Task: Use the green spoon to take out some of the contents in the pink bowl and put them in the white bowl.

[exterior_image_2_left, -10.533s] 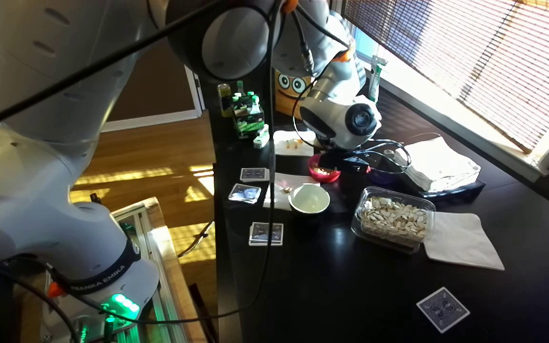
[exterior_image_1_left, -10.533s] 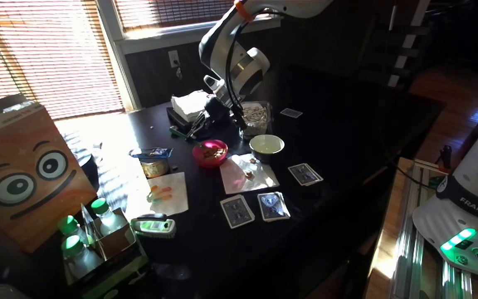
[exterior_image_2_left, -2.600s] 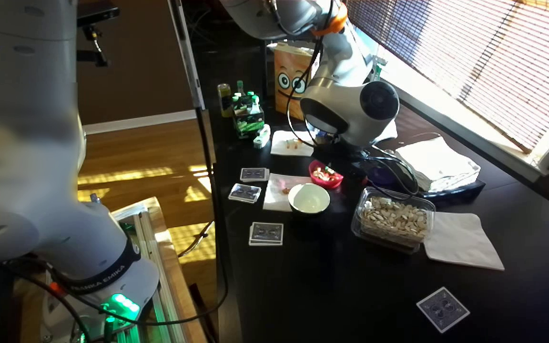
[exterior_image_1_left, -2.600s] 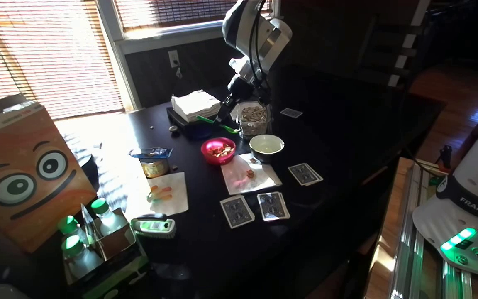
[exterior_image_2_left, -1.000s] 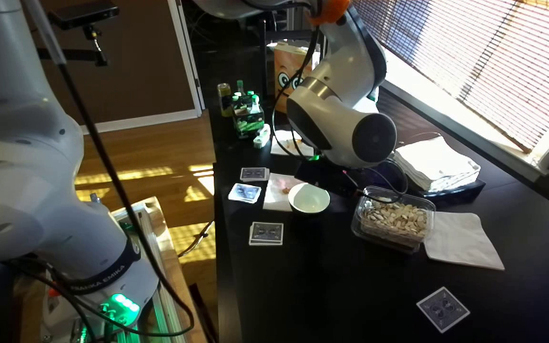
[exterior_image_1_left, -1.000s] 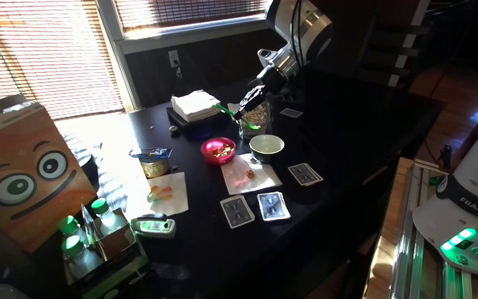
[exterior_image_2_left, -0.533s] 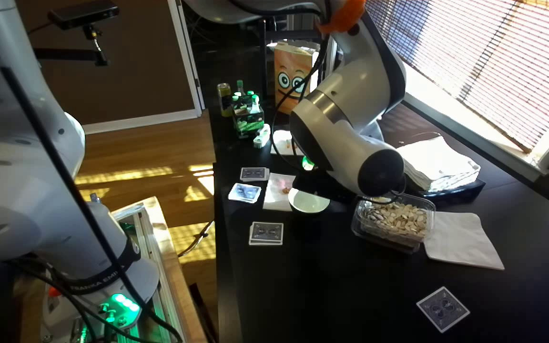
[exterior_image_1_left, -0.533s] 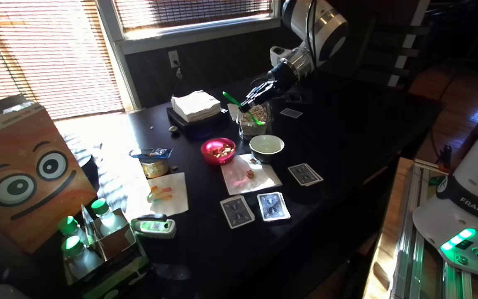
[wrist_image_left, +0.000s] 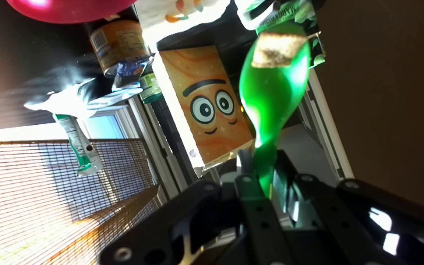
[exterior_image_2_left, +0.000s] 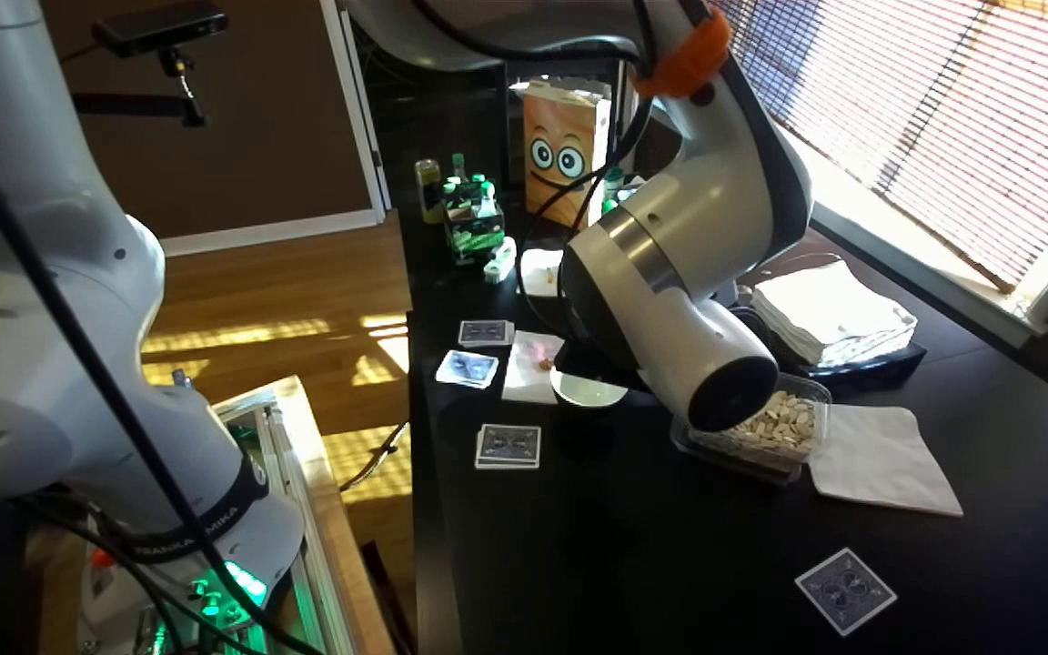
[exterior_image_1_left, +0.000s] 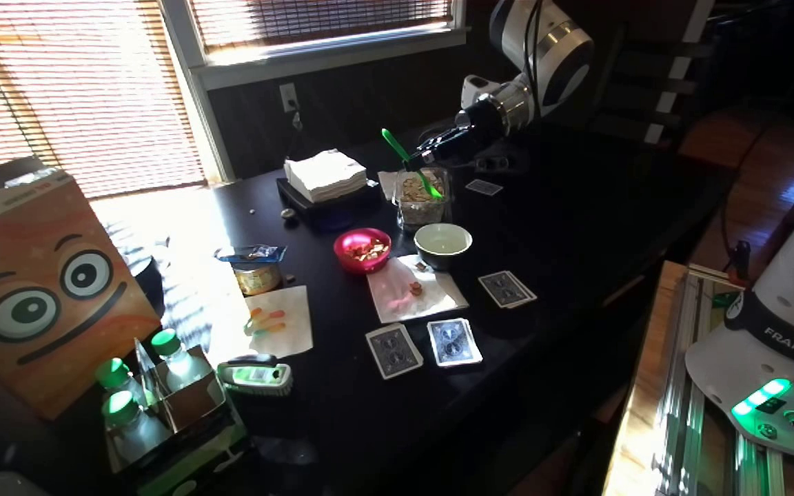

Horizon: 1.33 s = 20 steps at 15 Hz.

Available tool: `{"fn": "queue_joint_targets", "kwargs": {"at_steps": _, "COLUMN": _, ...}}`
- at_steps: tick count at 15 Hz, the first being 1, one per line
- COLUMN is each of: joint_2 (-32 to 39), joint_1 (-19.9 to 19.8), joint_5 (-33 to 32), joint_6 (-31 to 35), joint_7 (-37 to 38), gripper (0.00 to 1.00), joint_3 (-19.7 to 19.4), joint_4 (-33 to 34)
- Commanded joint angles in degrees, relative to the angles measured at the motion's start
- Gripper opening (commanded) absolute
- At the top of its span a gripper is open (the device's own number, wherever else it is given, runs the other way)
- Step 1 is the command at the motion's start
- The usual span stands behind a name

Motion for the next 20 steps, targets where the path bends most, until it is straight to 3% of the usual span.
{"fn": "queue_joint_targets", "kwargs": {"at_steps": 1, "joint_2": 2.47, "joint_1": -0.83, "joint_5": 3.25, "joint_6": -5.75, "joint_7": -2.61, "gripper": 0.04, "joint_3": -0.77, "joint_4": 1.01}}
{"fn": "queue_joint_targets", "kwargs": {"at_steps": 14, "joint_2": 8.47, "joint_1": -2.99, "joint_5": 7.42, "joint_6": -18.04, "joint_7": -9.44, "gripper": 0.04, "joint_3": -2.94, "joint_4": 3.29}}
{"fn": "queue_joint_targets", "kwargs": {"at_steps": 20, "joint_2": 9.69, "joint_1": -2.73, "joint_5": 7.59, "joint_6": -19.04, "joint_7": -9.97, "gripper": 0.04, "joint_3": -3.47, "joint_4": 4.29}}
